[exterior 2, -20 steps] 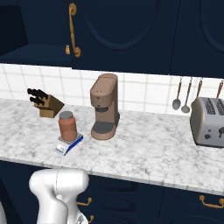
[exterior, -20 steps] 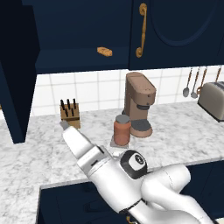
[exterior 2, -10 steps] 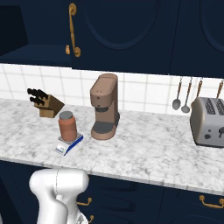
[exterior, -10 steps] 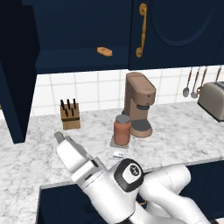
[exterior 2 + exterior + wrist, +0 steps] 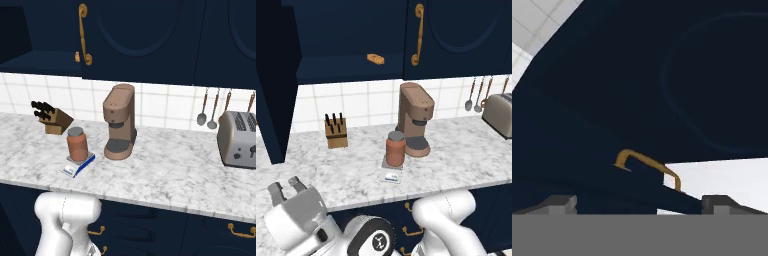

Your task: Pick the honey bottle and place it on the digital scale for weighing, and close the cabinet.

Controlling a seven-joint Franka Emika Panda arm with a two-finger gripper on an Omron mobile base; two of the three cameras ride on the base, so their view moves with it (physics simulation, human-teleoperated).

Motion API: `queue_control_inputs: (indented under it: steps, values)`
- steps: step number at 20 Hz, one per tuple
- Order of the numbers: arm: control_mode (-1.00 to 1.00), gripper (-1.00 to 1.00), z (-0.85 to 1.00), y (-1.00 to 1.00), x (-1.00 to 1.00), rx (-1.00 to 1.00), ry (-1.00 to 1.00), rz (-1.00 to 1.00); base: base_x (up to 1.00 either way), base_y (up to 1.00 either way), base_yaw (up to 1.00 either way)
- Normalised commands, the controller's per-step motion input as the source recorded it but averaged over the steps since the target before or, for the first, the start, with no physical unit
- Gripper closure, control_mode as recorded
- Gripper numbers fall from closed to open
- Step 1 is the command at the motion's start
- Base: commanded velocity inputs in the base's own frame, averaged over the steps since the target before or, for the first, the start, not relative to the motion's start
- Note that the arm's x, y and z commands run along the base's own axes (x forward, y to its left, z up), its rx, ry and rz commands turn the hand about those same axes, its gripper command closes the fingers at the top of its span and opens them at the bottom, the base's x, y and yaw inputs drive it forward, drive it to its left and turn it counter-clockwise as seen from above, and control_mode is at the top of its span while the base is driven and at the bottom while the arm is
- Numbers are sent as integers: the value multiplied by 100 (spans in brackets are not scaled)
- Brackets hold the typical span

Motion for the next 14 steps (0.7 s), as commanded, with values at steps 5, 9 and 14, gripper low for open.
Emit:
queue_control_inputs:
  steps: [5, 9, 14]
  values:
    - [-100, -100, 16, 51, 2, 28, 8, 0, 0, 0, 0]
    - [-100, -100, 0, 78, 7, 27, 3, 0, 0, 0, 0]
    - [-100, -100, 8, 7, 44, 32, 5, 0, 0, 0, 0]
